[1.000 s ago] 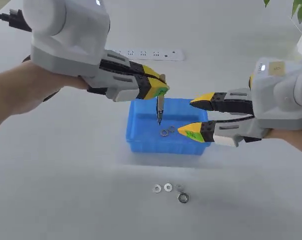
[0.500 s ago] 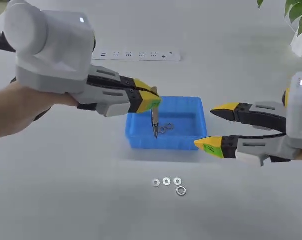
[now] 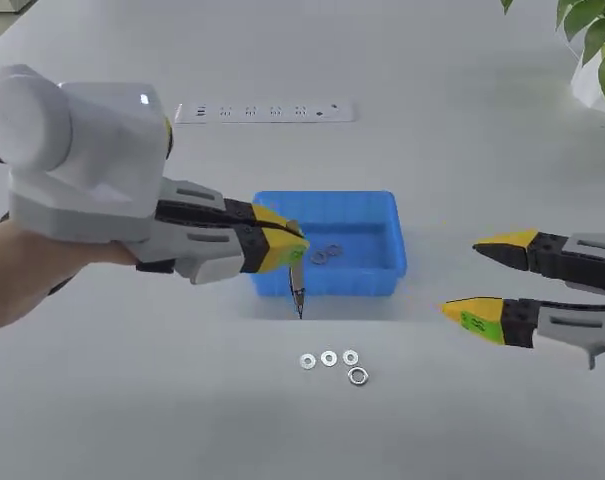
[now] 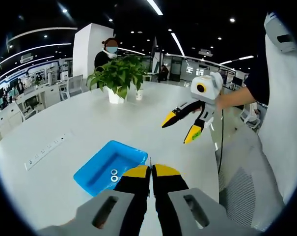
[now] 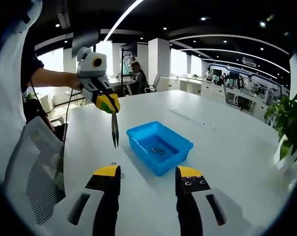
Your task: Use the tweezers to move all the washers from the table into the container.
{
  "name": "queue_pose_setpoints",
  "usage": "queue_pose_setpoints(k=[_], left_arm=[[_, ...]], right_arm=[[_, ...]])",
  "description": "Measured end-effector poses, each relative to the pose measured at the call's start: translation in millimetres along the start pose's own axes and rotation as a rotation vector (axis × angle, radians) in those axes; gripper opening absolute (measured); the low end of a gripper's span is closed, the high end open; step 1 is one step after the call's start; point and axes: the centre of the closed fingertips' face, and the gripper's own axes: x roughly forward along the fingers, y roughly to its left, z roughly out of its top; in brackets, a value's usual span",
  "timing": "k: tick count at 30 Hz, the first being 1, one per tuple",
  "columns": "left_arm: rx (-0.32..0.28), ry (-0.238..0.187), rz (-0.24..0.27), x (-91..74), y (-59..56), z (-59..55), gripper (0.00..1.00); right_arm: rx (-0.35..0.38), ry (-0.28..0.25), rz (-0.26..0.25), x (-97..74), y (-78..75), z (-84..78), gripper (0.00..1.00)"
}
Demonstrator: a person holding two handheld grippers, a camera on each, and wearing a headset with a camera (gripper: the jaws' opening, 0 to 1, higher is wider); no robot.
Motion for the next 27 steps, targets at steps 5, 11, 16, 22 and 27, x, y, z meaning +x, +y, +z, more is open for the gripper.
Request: queue_pose_setpoints(k=[5,11,16,22,27], left_arm=[[-0.001,0.006,-0.006,2.8,-12.2,-9.7,0.06],[-0.030,0.010,-0.014,4.9,-23.7,-21.8,0.06],[-0.031,0.005,-0.013,5.8,-29.3,-29.7,0.06],[-0.003,-0.022,-0.013,6.6,-32.2,-30.3,0.06],[0.010,-0.023,-0.009,8.3,-31.8,-33.1,0.06]], right_arm=[[0.017,-0.021,0.015,-3.3,7.1,-0.7,0.51],[0.021,0.004,0.029,-4.5,14.0,-9.3,0.54],[0.027,0.012,0.053,-2.9,25.0,-14.8,0.59],[0.037,0.027,0.083,0.5,37.5,-22.2,0.61],[0.047,0.030,0.102,1.4,41.6,-23.8,0.61]])
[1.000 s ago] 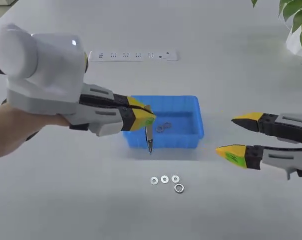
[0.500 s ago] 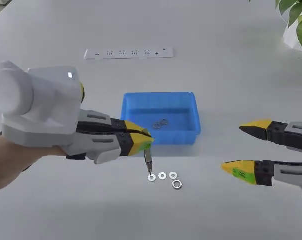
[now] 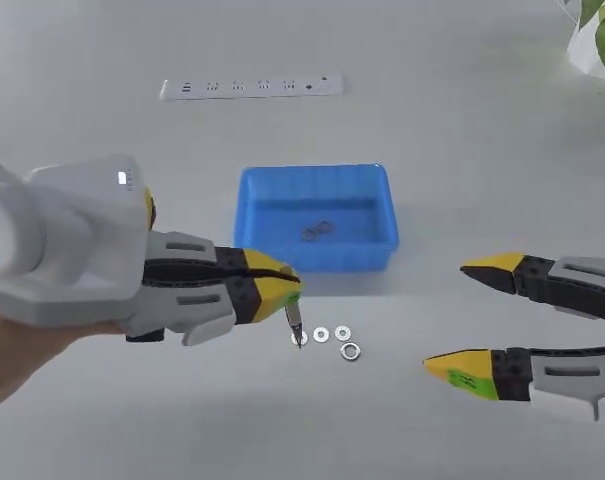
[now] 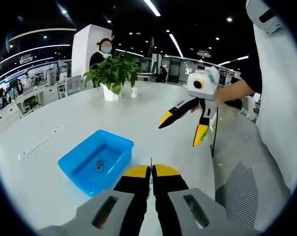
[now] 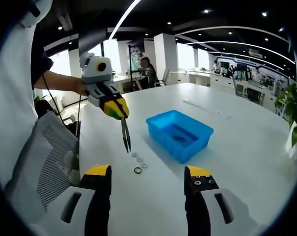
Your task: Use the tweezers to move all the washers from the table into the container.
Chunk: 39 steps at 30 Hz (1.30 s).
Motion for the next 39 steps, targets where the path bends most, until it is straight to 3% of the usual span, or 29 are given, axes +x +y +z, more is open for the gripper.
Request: queue_pose_setpoints(k=[15,22,39], left_arm=[[0.028,-0.008,0.004,8.9,5.9,-3.2,0.06],[0.024,-0.006,-0.015,10.2,3.4,-6.6,0.06],[0.053,0.006,-0.002,10.6,5.2,-11.4,0.06]], right_arm=[[0.034,0.015,0.018,2.2,2.4,-9.9,0.60],[0.035,0.003,0.009,0.8,-0.8,-6.6,0.58],[0.036,0.014,0.016,3.2,0.6,-8.1,0.57]])
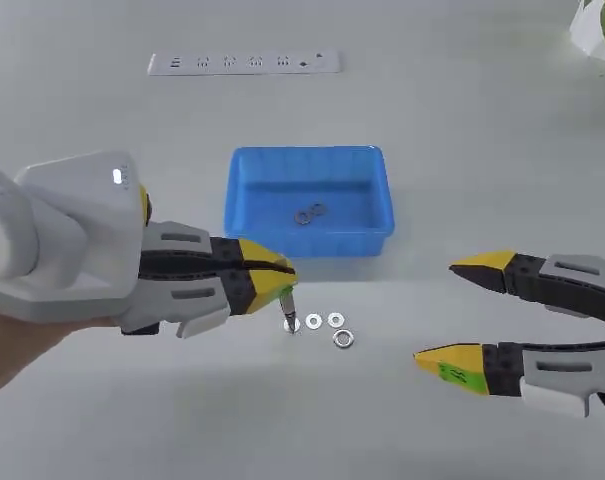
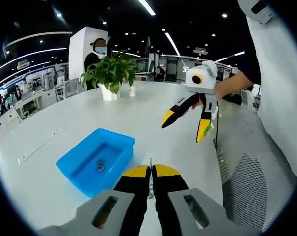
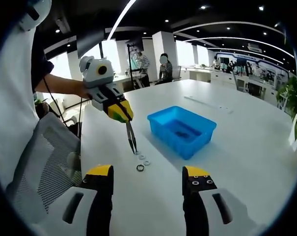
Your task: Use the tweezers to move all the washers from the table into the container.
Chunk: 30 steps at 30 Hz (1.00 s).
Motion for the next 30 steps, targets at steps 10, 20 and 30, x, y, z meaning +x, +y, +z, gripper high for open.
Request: queue_pose_setpoints(k=[10,20,30], left_arm=[[-0.007,-0.001,-0.035,0.8,-8.3,-0.3,0.06],[-0.032,0.006,-0.063,-2.2,-11.6,-2.2,0.06],[-0.049,0.012,-0.073,-1.7,-7.6,-2.1,0.06]], right_arm=[[-0.002,0.001,0.021,4.5,4.9,2.9,0.57],[-0.067,0.032,0.156,39.9,22.2,9.1,0.57],[-0.136,0.061,0.263,81.4,37.6,12.1,0.55]])
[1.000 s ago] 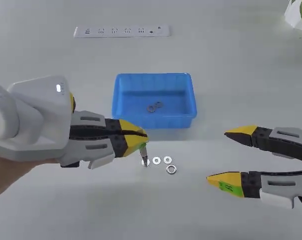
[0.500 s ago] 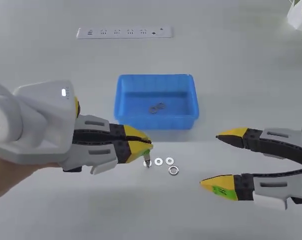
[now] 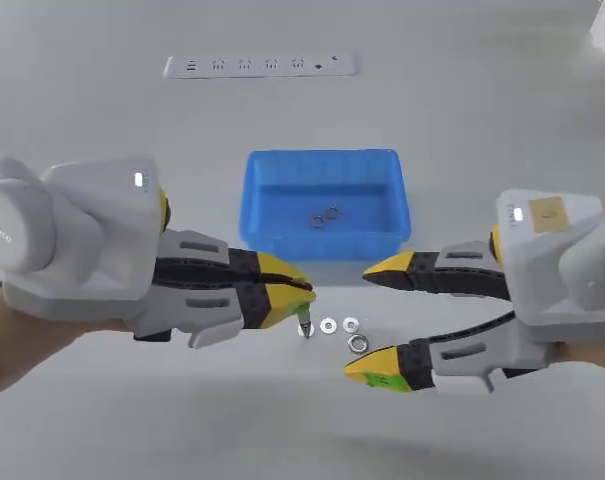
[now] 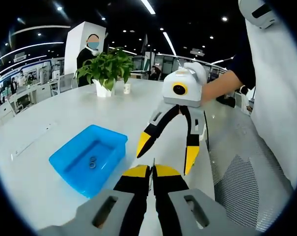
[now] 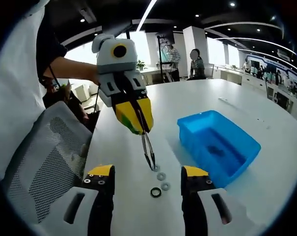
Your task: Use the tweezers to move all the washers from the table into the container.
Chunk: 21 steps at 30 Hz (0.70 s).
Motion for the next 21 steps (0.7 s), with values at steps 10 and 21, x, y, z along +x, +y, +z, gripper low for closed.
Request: queue_pose_setpoints(k=[10,21], left_arm=[[-0.014,-0.001,-0.025,0.8,-2.4,-0.4,0.07],[-0.015,0.010,-0.023,0.2,1.9,-0.6,0.06]], right_arm=[[-0.050,0.024,0.070,27.6,5.7,2.7,0.47],[-0.069,0.046,0.108,47.0,4.3,3.8,0.32]])
